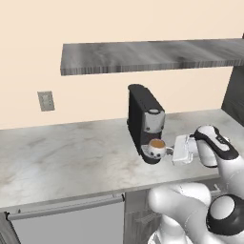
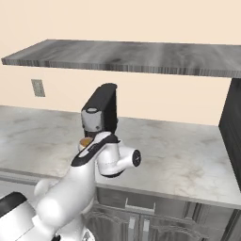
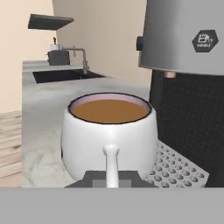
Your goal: Pick up the brewed coffee from the coffee machine and place it next to the breakfast plate on the dining counter.
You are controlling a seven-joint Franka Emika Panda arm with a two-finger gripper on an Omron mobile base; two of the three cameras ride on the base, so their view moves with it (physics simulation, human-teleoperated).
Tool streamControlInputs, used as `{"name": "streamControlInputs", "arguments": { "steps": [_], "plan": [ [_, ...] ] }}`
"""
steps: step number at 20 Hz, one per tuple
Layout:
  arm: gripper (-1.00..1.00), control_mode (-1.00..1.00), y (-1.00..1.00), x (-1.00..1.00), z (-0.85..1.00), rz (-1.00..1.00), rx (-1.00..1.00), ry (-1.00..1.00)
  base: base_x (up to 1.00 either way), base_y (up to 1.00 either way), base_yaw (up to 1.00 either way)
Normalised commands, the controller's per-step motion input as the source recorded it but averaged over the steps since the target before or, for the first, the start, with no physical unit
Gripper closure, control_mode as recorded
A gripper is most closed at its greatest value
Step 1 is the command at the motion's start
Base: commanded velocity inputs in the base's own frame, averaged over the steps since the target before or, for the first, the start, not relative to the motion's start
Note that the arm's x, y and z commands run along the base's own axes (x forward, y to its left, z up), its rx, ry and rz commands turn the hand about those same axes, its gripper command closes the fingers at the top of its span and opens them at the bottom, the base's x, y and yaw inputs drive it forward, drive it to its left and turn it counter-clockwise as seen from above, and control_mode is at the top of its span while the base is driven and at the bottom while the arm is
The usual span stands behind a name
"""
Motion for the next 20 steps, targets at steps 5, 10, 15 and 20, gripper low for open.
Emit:
{"name": "streamControlInputs", "arguments": {
  "steps": [5, 10, 15, 20],
  "plan": [
    [1.0, -1.0, 0.0, -0.57, 0.74, 0.18, 0.0, -0.03, 0.0, 0.0, 0.0],
    [1.0, -1.0, 0.0, -0.61, 0.65, 0.15, 0.0, 0.0, 0.0, 0.0, 0.0],
    [1.0, -1.0, 0.0, -0.59, 0.44, 0.03, 0.0, -0.07, 0.0, 0.0, 0.0],
    [1.0, -1.0, 0.0, -0.26, 0.4, 0.0, 0.0, -0.1, 0.0, 0.0, 0.0]
  ]
}}
